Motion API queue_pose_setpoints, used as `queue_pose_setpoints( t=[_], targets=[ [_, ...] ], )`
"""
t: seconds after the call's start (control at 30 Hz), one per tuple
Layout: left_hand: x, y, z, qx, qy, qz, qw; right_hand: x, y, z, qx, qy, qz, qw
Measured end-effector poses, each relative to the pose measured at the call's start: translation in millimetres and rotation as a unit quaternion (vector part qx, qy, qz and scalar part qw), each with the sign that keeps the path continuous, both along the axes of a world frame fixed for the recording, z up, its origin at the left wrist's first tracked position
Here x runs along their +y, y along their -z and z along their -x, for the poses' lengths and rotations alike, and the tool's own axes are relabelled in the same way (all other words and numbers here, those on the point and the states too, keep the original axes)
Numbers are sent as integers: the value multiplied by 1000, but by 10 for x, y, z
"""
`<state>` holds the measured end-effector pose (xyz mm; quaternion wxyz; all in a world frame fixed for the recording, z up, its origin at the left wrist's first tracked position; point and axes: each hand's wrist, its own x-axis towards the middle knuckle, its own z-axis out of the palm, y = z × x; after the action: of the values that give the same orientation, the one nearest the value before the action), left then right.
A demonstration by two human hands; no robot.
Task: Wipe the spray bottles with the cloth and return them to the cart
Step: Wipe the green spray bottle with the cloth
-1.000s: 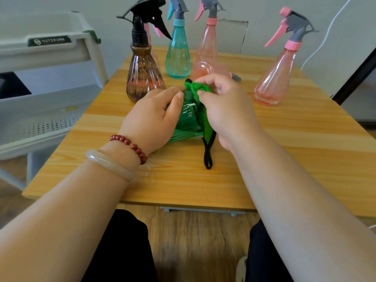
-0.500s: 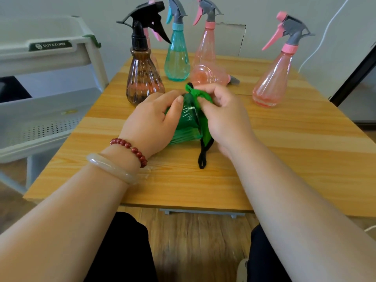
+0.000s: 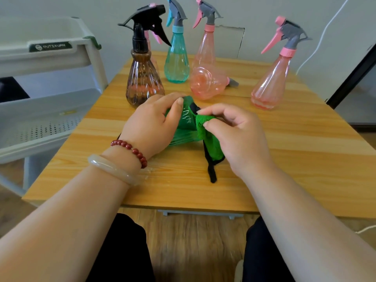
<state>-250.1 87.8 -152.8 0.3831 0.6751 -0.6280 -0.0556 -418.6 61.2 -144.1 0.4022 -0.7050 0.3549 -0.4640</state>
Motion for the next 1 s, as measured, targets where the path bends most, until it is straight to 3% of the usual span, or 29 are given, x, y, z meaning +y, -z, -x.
queue_pose_setpoints(
  t=[0.2, 0.37, 0.57, 0.7, 0.87, 1.0],
  targets=[
    [7, -40, 20, 4, -6, -1, 1000, -159, -110, -245, 30, 40, 86, 995],
    [14, -64, 15, 8, 3, 1, 1000, -72, -65, -104, 64, 16, 101, 993],
    [9, -77, 11, 9, 5, -7, 1000, 22, 30, 115, 147, -5, 36, 989],
    [34, -83, 12, 14, 5, -18, 1000, -35, -46, 118, 197, 48, 41, 978],
    [56, -102, 22, 6, -1, -25, 1000, -117, 134, 101, 319, 61, 44, 945],
    [75, -91, 13, 1, 9, -36, 999, -91, 58, 116, 324, 60, 27, 944]
  ],
)
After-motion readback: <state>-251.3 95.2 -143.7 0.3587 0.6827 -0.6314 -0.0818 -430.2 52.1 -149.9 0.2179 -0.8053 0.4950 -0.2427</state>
